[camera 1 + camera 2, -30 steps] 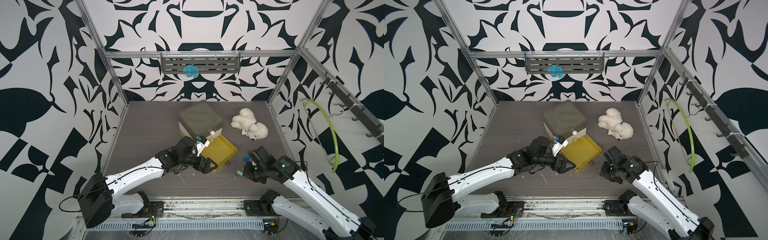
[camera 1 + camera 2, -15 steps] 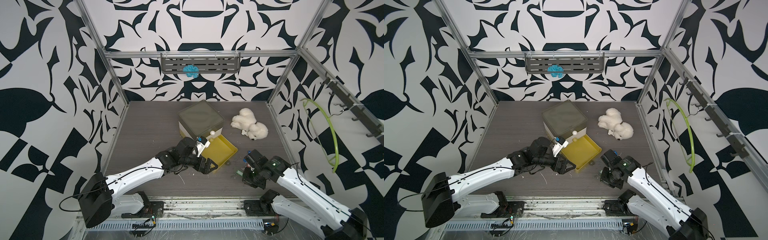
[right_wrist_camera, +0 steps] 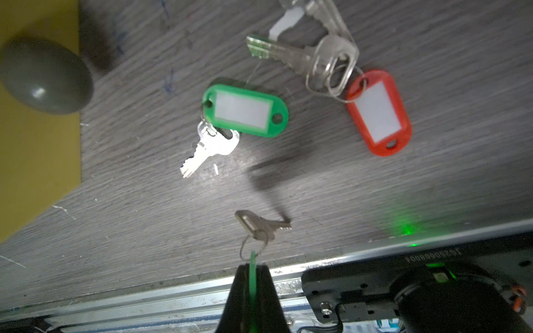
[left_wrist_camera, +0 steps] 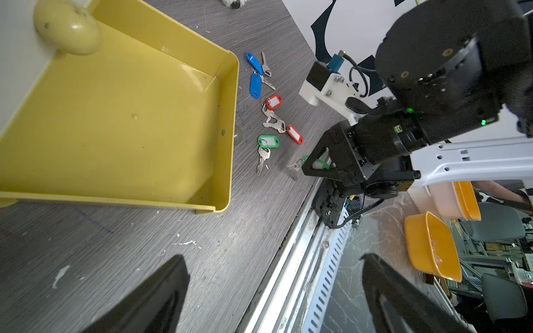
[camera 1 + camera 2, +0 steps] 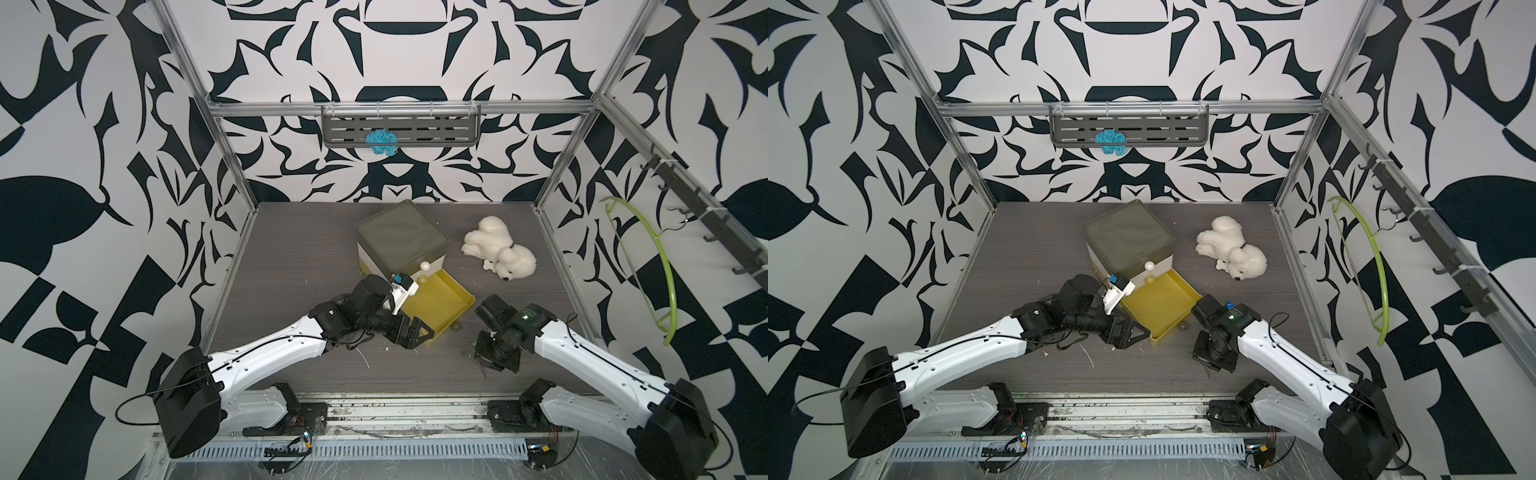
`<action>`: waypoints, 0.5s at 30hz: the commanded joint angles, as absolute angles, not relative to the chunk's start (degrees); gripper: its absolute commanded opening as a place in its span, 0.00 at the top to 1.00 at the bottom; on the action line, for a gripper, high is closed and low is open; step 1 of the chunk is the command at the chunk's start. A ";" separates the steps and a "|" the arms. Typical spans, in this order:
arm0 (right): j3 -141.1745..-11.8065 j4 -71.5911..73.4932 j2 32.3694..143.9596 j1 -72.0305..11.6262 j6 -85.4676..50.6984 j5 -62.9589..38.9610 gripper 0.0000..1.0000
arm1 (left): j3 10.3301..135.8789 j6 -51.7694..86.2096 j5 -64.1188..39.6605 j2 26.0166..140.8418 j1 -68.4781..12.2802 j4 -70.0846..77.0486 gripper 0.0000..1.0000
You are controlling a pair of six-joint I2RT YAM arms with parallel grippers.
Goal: Take the keys out of the drawer
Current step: Place the key at the center of the board.
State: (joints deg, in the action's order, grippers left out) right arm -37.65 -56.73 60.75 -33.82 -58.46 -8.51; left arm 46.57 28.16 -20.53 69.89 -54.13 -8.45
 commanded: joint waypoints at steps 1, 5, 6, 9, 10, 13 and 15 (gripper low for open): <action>-38.58 -54.16 62.75 -33.75 -57.75 -9.48 1.00 | 46.42 26.33 -20.08 68.46 -54.35 -9.79 0.01; -38.50 -51.35 65.12 -33.76 -57.68 -10.26 1.00 | 46.35 25.85 -19.94 68.07 -54.32 -10.75 0.01; -38.50 -50.86 65.65 -33.78 -57.60 -10.33 1.00 | 46.30 25.79 -19.86 67.97 -54.32 -10.93 0.01; -38.45 -49.01 67.35 -33.75 -57.39 -10.94 1.00 | 45.73 25.75 -19.52 67.34 -54.34 -11.16 0.01; -38.36 -48.21 67.69 -33.75 -57.44 -11.23 1.00 | 45.49 25.75 -19.38 66.99 -54.33 -11.22 0.01; -38.32 -46.95 68.52 -33.75 -57.66 -11.66 1.00 | 45.09 25.36 -19.07 66.36 -54.33 -11.33 0.01; -38.28 -46.77 69.06 -33.75 -57.65 -11.71 1.00 | 45.21 24.98 -18.86 66.18 -54.33 -11.58 0.01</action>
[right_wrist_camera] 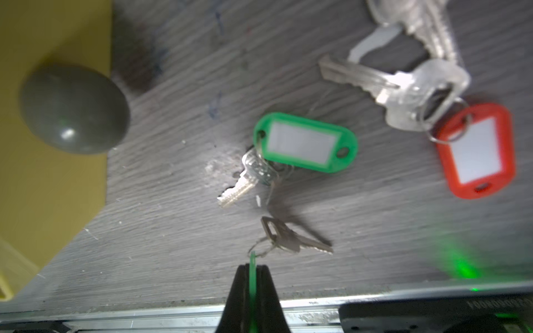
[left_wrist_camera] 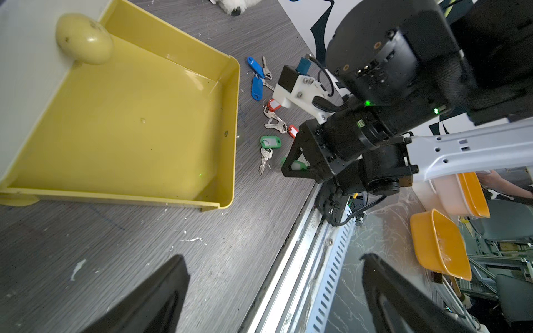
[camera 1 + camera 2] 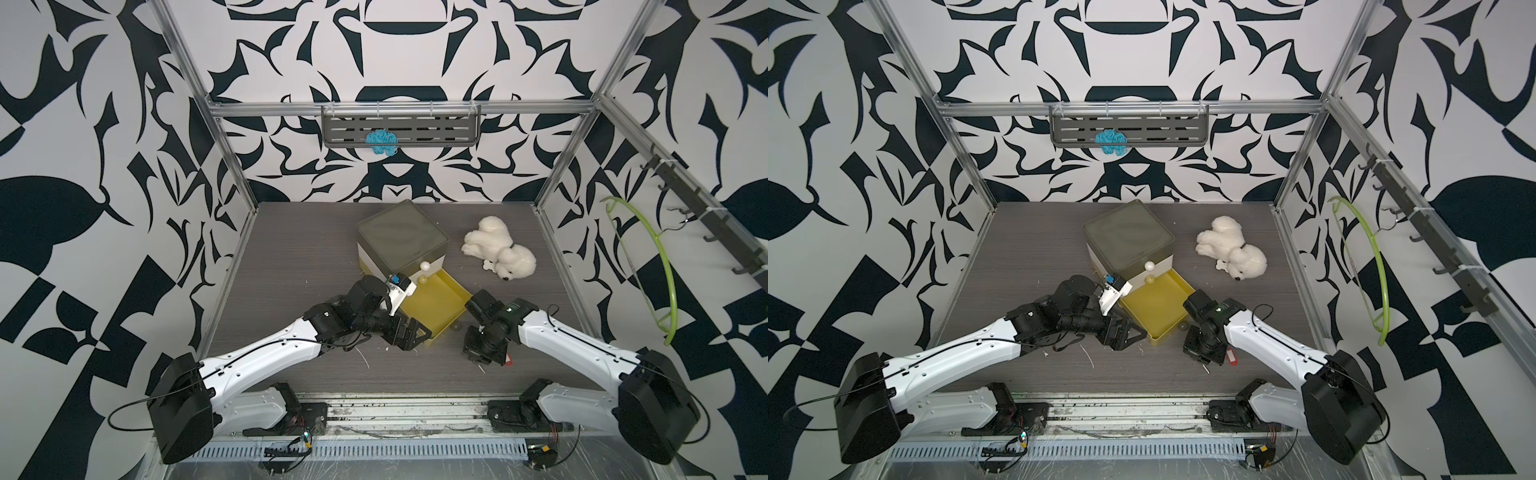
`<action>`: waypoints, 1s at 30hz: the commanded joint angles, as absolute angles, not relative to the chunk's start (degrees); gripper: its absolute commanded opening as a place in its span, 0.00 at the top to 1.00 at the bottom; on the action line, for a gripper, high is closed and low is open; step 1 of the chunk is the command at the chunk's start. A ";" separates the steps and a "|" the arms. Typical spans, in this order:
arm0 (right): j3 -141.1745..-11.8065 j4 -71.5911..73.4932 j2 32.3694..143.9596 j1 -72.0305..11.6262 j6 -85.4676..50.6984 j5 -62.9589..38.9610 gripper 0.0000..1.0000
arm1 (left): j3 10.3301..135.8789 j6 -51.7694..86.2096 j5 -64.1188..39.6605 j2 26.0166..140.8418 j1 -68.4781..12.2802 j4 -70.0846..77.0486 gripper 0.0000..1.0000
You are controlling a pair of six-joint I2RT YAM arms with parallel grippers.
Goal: Take the keys out of the drawer
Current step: Place the key at the center of the board, then close the drawer in the storage box.
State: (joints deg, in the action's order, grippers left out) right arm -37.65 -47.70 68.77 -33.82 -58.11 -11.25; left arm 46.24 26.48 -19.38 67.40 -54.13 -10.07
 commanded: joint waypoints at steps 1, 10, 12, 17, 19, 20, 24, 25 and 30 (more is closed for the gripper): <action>-38.11 -46.60 69.23 -33.75 -57.66 -11.80 1.00 | 45.26 24.81 -18.93 66.25 -54.32 -11.73 0.01; -35.23 -46.29 66.77 -33.75 -59.15 -11.45 0.86 | 46.50 24.17 -19.53 67.44 -54.32 -12.04 0.01; -34.77 -46.82 66.04 -33.79 -59.33 -11.28 0.81 | 46.49 24.24 -19.69 67.55 -54.36 -12.08 0.01; -34.10 -47.73 63.87 -33.75 -59.66 -10.69 0.74 | 46.24 24.61 -19.56 67.37 -54.32 -11.92 0.01; -33.93 -48.23 62.84 -33.76 -59.88 -10.41 0.73 | 46.15 24.78 -19.40 67.24 -54.32 -11.79 0.01; -33.93 -48.64 62.34 -33.75 -59.98 -10.34 0.73 | 46.09 24.87 -19.31 67.18 -54.32 -11.65 0.01; -34.49 -50.36 59.94 -33.75 -60.36 -9.81 0.72 | 46.24 24.96 -18.99 67.01 -54.32 -11.25 0.01; -34.69 -50.63 59.34 -33.75 -60.54 -9.82 0.71 | 46.35 24.90 -18.81 66.85 -54.32 -11.25 0.01; -37.08 -51.30 57.48 -33.75 -61.08 -8.95 0.70 | 46.84 23.96 -15.45 64.32 -54.32 -11.76 0.01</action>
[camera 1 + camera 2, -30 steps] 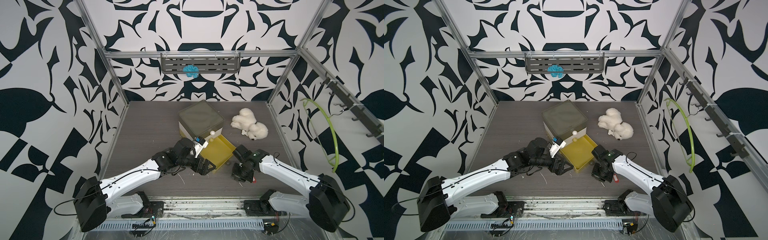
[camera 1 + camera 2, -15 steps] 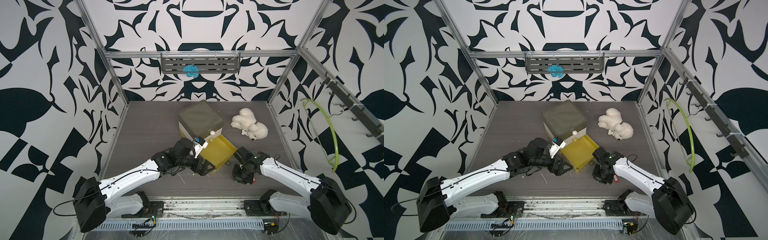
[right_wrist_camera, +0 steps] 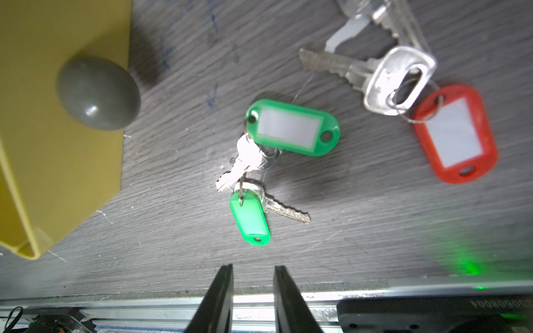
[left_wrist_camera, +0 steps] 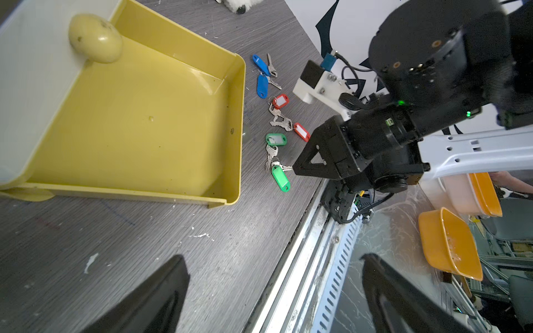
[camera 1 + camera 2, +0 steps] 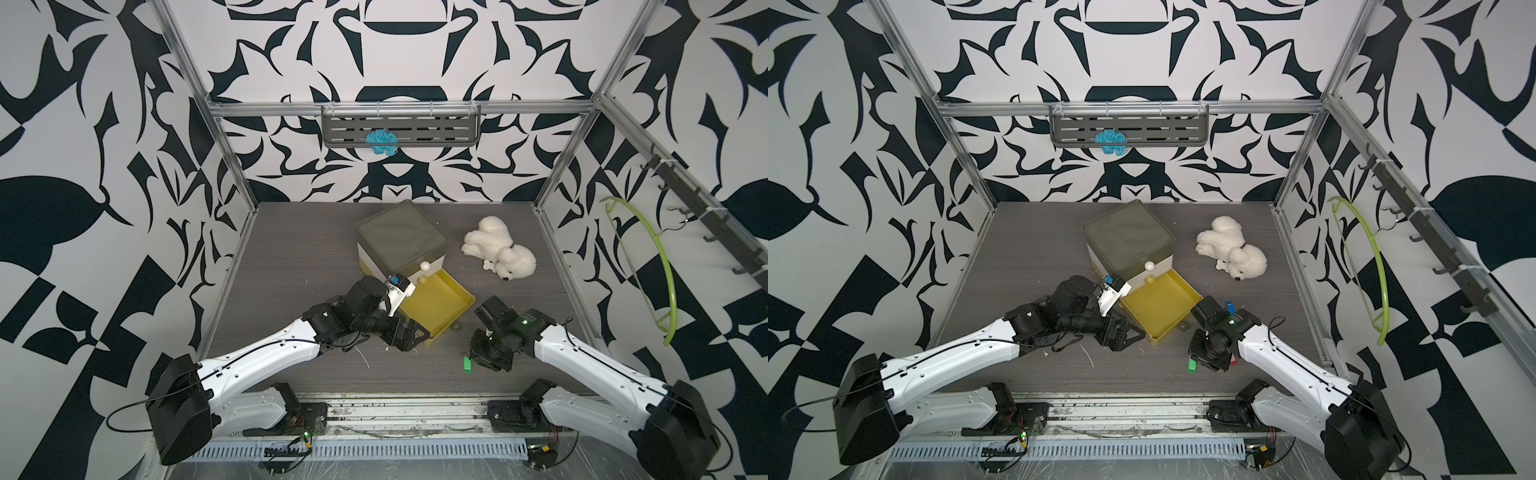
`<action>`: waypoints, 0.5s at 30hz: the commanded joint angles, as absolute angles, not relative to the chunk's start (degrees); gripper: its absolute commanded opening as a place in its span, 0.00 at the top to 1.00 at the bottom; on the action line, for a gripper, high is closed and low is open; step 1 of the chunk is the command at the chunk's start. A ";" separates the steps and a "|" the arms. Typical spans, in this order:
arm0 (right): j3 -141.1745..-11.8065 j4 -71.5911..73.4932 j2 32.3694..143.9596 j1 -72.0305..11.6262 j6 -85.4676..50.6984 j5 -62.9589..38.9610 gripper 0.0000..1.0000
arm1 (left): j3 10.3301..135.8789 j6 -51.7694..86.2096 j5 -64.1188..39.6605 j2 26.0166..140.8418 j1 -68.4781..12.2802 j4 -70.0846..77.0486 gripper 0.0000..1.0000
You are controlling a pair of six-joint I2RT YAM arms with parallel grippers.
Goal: Take the keys out of the drawer
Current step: Close the drawer in the storage box.
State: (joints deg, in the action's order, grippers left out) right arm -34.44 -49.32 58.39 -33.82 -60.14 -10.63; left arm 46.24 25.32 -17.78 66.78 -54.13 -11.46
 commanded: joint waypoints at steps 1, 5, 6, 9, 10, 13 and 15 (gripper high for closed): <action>-37.72 -51.24 57.64 -33.75 -61.00 -8.79 0.69 | 47.05 23.68 -14.54 63.65 -54.23 -11.98 0.01; -41.12 -50.83 59.49 -33.67 -60.69 -8.44 0.69 | 49.34 23.45 -11.05 60.89 -52.80 -15.30 0.01; -41.87 -50.54 59.95 -33.67 -60.63 -8.46 0.68 | 50.16 23.70 -10.50 60.32 -52.13 -16.52 0.01; -43.45 -48.91 60.81 -33.08 -60.64 -8.93 0.68 | 52.81 25.34 -10.72 59.40 -49.26 -19.53 0.01; -43.58 -48.23 60.91 -32.80 -60.67 -9.43 0.68 | 53.60 25.84 -11.56 59.40 -48.12 -20.48 0.01; -43.13 -45.55 60.66 -31.17 -60.69 -12.18 0.67 | 56.50 28.41 -15.92 60.36 -43.51 -22.85 0.01; -41.83 -43.64 59.68 -29.34 -61.20 -14.37 0.66 | 58.62 30.37 -21.05 61.96 -39.65 -23.67 0.01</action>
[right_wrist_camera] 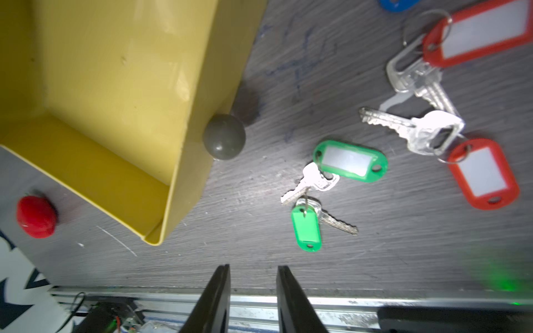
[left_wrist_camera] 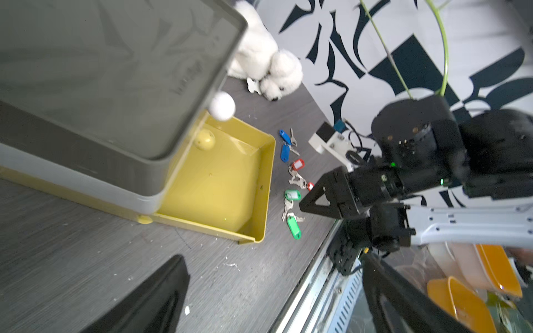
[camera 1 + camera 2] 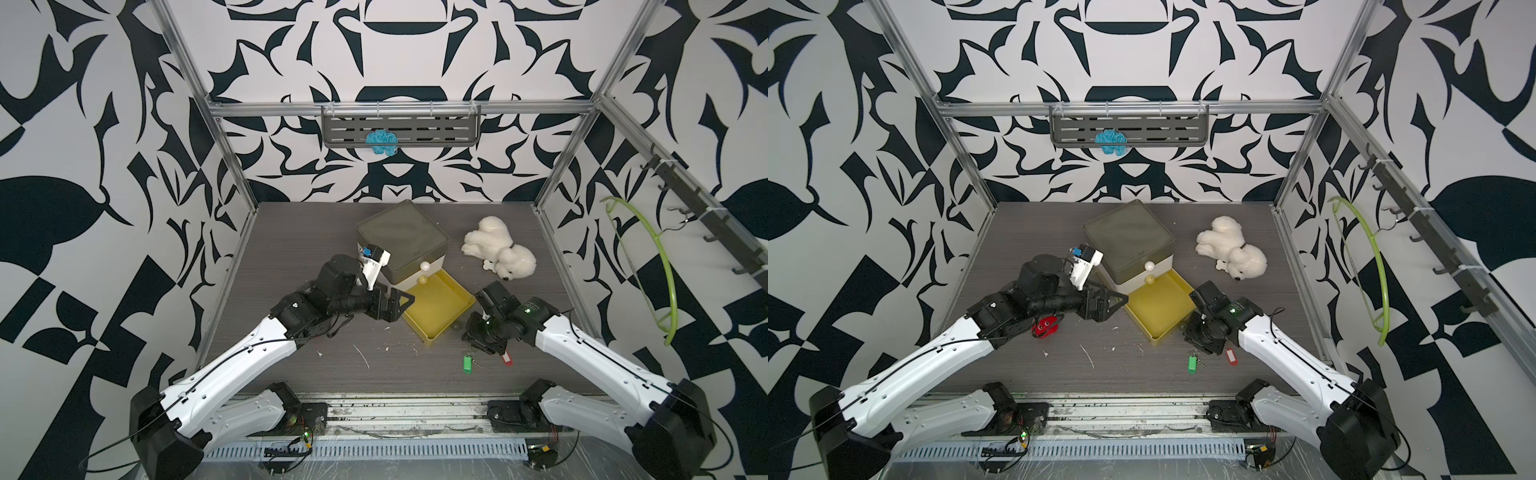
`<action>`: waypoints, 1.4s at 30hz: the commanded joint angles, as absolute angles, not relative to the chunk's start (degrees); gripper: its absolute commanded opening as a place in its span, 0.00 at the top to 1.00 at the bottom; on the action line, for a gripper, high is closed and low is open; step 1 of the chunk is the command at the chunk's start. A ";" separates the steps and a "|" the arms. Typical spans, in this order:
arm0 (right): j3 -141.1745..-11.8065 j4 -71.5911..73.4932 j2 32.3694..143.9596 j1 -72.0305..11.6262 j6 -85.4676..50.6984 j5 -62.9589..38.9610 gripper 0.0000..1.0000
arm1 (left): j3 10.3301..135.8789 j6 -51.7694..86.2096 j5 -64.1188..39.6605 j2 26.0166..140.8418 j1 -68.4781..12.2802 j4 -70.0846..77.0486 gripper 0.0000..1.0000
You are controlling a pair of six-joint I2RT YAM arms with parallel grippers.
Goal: Take the keys out of the drawer
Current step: Close the drawer in the storage box.
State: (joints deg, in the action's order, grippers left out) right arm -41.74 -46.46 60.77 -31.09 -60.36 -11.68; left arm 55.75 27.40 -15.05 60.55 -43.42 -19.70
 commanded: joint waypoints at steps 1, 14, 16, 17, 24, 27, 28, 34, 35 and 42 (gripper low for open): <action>-41.14 -42.93 59.07 -28.46 -61.58 -15.26 0.66 | 59.64 31.29 -23.08 62.79 -38.18 -23.97 0.01; -36.64 -40.99 53.18 -15.45 -59.16 -22.34 0.63 | 73.18 38.99 -35.22 76.46 -33.48 -20.72 0.01; -36.48 -41.26 53.42 -14.49 -58.73 -22.38 0.62 | 74.11 39.94 -35.29 77.86 -33.21 -19.98 0.01; -36.39 -41.30 53.68 -14.01 -58.54 -22.40 0.62 | 74.50 40.40 -35.77 78.75 -32.89 -19.87 0.01; -36.10 -40.05 57.46 -12.13 -57.16 -22.66 0.59 | 76.11 42.09 -38.26 82.68 -31.14 -18.88 0.01; -36.04 -38.92 59.58 -11.70 -56.84 -22.67 0.56 | 76.20 42.12 -38.95 83.53 -30.59 -18.86 0.01; -36.04 -38.31 60.28 -11.60 -56.86 -22.76 0.56 | 76.15 42.10 -39.02 83.59 -30.45 -18.89 0.01; -36.33 -34.79 64.78 -11.56 -56.92 -22.75 0.55 | 75.20 41.48 -39.11 83.77 -30.23 -19.16 0.01; -36.39 -34.12 65.63 -11.51 -57.04 -22.81 0.55 | 75.00 41.48 -39.11 83.84 -30.22 -19.16 0.01; -36.06 -28.90 70.07 -11.51 -58.31 -22.90 0.55 | 74.25 41.35 -39.17 83.86 -30.23 -19.19 0.01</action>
